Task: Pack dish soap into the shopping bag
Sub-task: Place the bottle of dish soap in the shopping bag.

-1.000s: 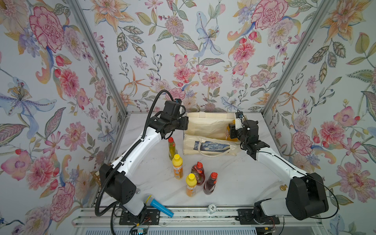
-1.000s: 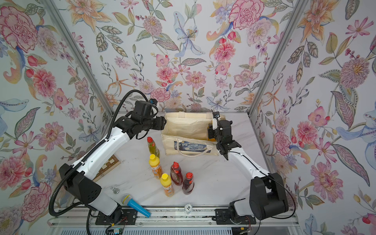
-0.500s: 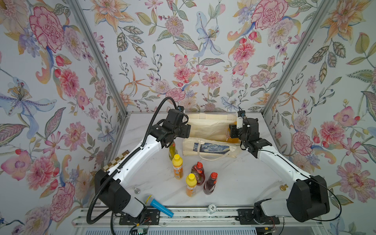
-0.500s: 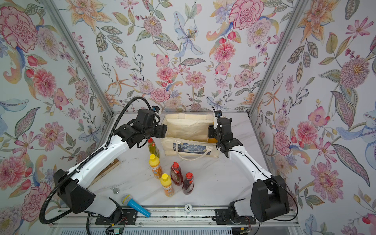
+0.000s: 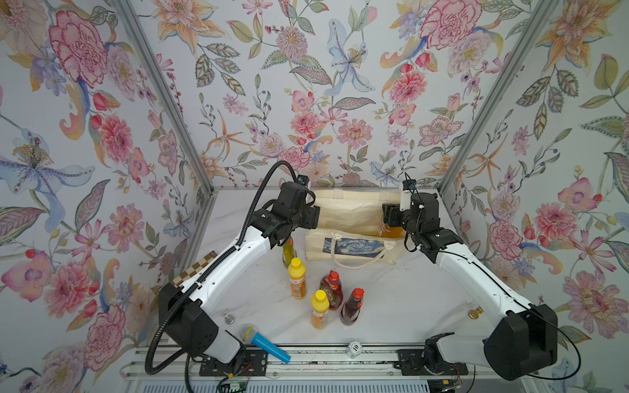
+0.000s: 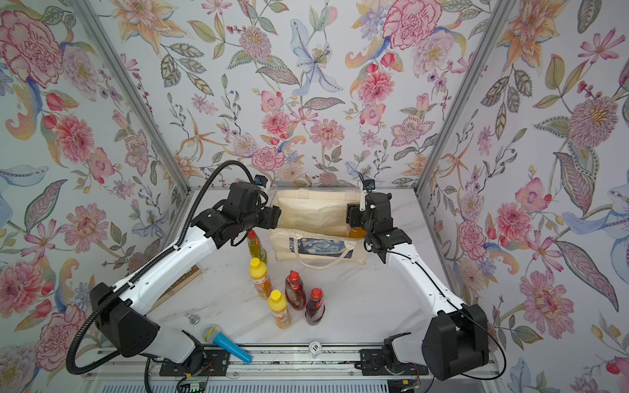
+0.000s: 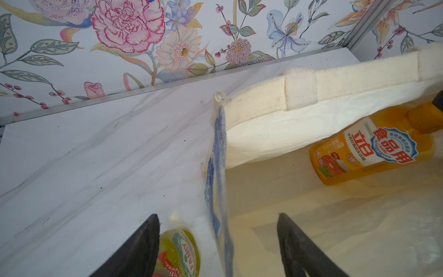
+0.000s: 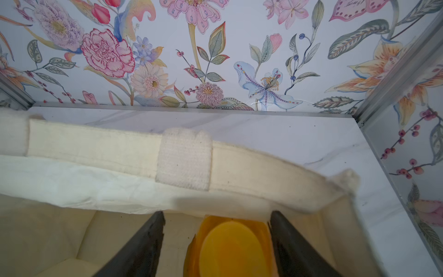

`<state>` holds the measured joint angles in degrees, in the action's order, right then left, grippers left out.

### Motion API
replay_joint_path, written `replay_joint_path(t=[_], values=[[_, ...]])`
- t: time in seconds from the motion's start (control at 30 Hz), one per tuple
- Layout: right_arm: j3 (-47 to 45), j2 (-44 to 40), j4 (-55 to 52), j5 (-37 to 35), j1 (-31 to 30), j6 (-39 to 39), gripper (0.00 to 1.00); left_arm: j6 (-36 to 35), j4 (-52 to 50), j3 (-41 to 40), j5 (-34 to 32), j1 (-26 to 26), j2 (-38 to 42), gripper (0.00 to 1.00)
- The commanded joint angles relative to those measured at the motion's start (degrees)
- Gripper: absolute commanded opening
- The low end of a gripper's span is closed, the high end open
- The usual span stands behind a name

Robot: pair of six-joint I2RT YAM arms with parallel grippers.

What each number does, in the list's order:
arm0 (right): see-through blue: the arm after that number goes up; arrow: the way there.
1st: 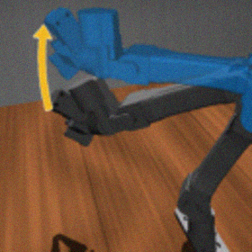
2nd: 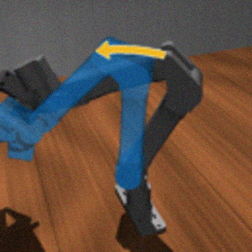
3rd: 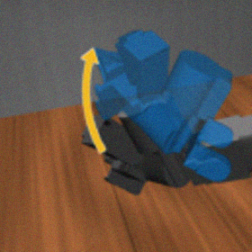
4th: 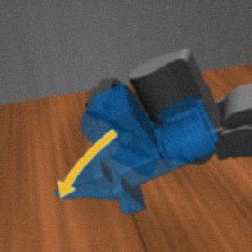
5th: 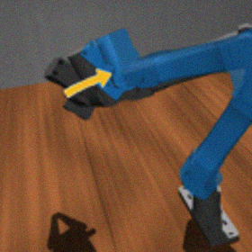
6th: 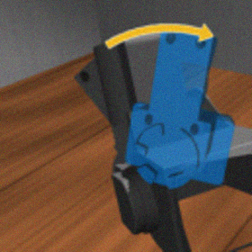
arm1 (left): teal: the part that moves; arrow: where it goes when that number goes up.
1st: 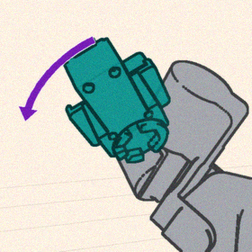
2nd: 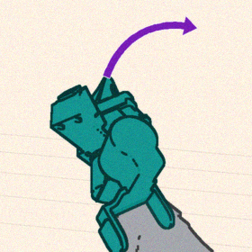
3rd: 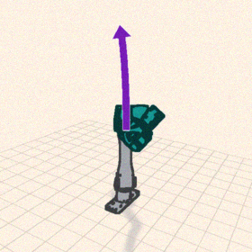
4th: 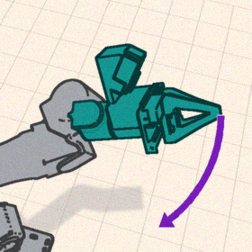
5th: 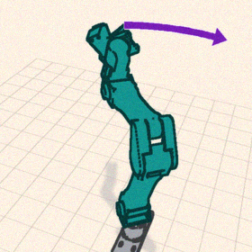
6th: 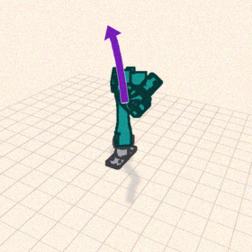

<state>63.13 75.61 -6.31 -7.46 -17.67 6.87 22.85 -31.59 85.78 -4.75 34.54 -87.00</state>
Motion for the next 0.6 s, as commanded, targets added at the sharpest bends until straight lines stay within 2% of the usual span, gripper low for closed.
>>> replay_joint_path(t=[0.0,0.13,0.2,0.23,0.33,0.43,0.57], values=[[3.26,-2.68,-2.66,-1.85,-0.52,0.56,0.78,-1.65,0.48,-0.92,-0.02,0.61,0.15,0.78],[5.68,-4.87,-4.87,-0.56,-0.86,1.12,0.84,-1.76,0.83,-1.14,-0.08,0.70,0.37,0.78],[7.17,-5.82,-6.62,0.74,-0.87,1.69,0.96,-1.70,1.01,-1.21,-0.15,0.79,0.59,0.78],[8.01,-6.38,-7.59,1.55,-1.07,1.90,0.99,-1.71,1.24,-1.27,-0.16,0.87,0.76,0.78],[10.18,-8.33,-10.45,2.35,-2.34,2.09,0.99,-1.59,2.16,-1.66,-0.14,1.05,1.65,0.80],[10.90,-11.22,-12.94,-1.36,-4.95,3.16,0.99,-1.50,3.12,-2.05,-0.33,1.05,2.75,0.85],[12.60,-14.29,-19.85,-2.11,-8.03,5.66,0.99,-1.32,5.15,-3.26,-1.44,1.05,5.01,0.98]])
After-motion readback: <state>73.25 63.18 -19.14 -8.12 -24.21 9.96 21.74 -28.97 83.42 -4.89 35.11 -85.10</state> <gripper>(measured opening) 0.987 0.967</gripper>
